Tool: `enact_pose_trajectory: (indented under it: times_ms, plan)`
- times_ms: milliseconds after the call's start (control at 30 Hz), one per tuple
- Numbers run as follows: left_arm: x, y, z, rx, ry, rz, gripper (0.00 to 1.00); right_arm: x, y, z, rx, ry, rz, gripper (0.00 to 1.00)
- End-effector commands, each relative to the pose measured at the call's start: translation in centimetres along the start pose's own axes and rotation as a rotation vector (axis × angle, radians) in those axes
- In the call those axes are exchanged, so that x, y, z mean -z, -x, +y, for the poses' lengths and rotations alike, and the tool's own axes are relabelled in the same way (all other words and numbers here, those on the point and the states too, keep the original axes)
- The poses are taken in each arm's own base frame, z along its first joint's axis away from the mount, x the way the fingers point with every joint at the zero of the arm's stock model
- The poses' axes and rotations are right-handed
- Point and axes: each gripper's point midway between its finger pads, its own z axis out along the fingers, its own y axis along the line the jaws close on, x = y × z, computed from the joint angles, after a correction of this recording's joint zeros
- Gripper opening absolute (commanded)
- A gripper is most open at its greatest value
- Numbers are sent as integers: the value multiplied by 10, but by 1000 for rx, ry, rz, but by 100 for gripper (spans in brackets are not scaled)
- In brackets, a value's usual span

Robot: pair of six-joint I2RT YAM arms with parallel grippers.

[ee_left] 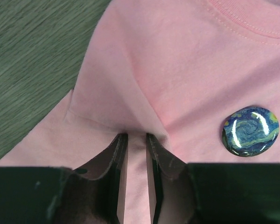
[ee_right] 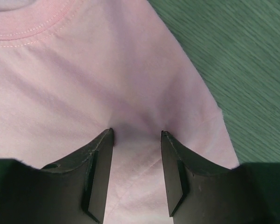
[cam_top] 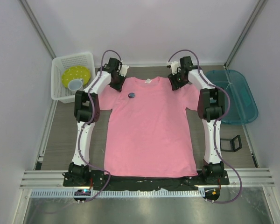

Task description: Pin the brooch onto the clothing

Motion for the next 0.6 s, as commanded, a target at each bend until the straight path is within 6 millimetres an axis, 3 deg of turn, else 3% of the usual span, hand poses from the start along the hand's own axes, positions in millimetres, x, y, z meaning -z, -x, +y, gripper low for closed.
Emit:
enact_pose_trajectory:
  times_ms: [0, 133, 367, 567]
  plan:
    - [2, -2, 22, 64, 56, 5, 26, 1, -10, -27, 30, -80, 40, 50]
    - [6, 7, 25, 85, 45, -33, 32, 4, 6, -31, 39, -85, -6, 52]
    - [12, 10, 45, 108, 75, -54, 34, 6, 15, -37, 40, -110, -26, 53]
    - [28, 23, 44, 78, 54, -127, 37, 22, 37, -30, 16, -82, -103, 56]
